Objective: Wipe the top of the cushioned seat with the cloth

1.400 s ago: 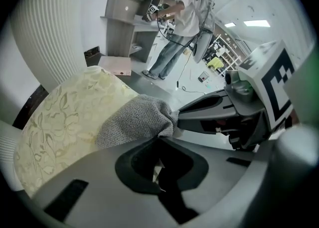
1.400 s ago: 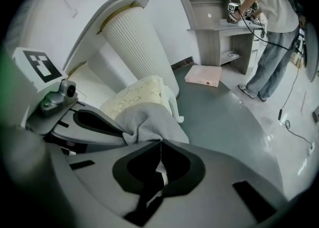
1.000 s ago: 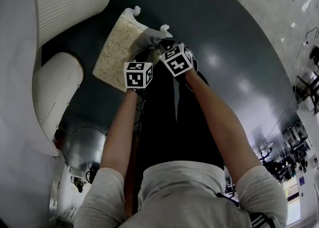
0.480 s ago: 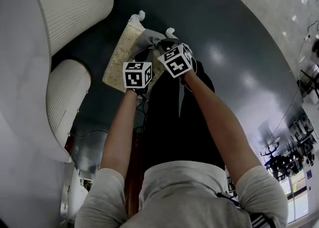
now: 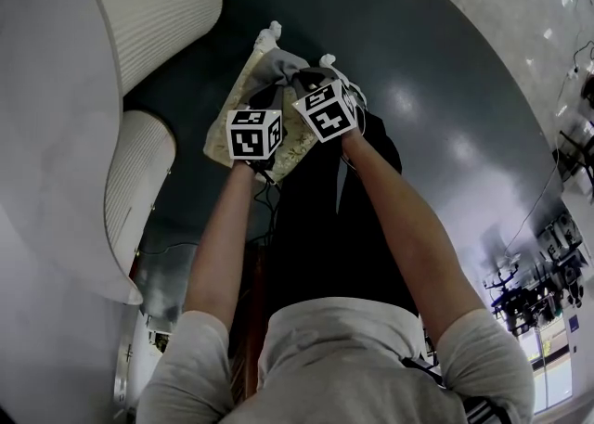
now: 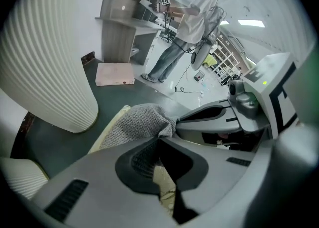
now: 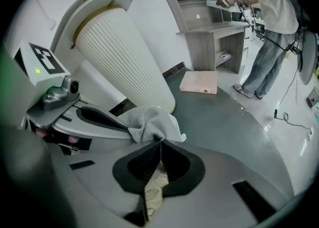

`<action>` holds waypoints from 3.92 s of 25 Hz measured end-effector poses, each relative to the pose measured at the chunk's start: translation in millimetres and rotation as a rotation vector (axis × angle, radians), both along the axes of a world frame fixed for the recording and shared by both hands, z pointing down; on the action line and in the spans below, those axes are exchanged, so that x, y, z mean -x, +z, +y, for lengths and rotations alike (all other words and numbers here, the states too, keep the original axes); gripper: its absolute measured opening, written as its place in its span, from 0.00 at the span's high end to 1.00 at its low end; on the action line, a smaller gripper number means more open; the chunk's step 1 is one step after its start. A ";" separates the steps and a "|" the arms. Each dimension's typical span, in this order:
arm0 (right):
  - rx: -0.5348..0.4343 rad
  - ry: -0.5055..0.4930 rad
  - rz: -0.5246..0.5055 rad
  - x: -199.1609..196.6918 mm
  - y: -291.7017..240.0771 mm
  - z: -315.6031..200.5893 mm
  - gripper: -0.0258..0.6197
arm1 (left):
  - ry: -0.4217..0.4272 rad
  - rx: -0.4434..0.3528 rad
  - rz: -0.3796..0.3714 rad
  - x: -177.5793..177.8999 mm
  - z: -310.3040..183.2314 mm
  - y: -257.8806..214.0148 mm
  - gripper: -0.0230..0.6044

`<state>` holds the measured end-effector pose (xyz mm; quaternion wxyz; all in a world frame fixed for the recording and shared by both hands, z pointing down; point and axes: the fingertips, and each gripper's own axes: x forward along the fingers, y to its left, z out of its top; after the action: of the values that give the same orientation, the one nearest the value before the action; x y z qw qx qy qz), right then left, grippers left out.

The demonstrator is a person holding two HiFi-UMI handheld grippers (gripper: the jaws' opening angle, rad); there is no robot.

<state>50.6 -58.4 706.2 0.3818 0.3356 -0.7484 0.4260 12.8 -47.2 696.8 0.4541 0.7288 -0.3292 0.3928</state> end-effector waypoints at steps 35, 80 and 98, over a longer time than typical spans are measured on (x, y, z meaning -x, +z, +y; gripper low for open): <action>-0.176 -0.164 -0.033 13.2 -88.2 -44.7 0.94 | -0.149 -0.162 -0.031 23.8 -48.7 -69.4 0.93; -0.780 -0.510 -0.276 -2.5 -505.8 75.2 0.94 | -0.783 -0.677 -0.120 18.0 125.2 -479.6 0.93; -0.957 -0.375 -0.332 -64.0 -615.3 280.5 0.94 | -0.795 -0.918 -0.135 -51.1 321.8 -560.6 0.93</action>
<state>114.6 222.1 90.9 0.1322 0.2609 -0.9562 0.0092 63.9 274.6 136.2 0.1839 0.6448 -0.7398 0.0564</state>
